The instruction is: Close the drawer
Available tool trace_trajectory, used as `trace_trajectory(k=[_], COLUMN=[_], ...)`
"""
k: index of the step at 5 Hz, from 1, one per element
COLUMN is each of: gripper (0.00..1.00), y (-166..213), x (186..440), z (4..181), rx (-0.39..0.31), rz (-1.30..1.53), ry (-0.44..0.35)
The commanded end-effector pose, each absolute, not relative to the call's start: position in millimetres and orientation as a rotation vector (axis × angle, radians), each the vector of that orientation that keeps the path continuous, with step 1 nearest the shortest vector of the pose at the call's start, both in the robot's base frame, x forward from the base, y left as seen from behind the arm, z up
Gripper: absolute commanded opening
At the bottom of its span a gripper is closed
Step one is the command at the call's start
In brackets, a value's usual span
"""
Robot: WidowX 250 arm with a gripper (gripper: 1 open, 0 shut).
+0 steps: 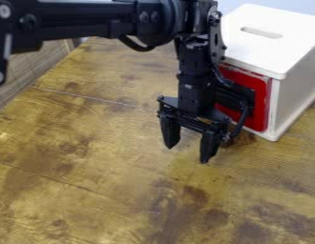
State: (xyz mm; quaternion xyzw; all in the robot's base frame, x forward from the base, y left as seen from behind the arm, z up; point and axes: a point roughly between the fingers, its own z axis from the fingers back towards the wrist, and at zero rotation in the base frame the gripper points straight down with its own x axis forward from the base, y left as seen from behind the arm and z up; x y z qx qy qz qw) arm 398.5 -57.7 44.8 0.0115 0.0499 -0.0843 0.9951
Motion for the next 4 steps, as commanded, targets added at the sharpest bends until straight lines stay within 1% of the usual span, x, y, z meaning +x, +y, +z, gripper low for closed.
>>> trace_trajectory(k=[1,4], gripper=[1.0,1.0], y=[-85.1,-81.6], x=[435.1,432.9], z=[89.7,99.4], rx=[-0.017,-0.056], rz=[-0.025,-0.219], ry=[-0.129,-0.186])
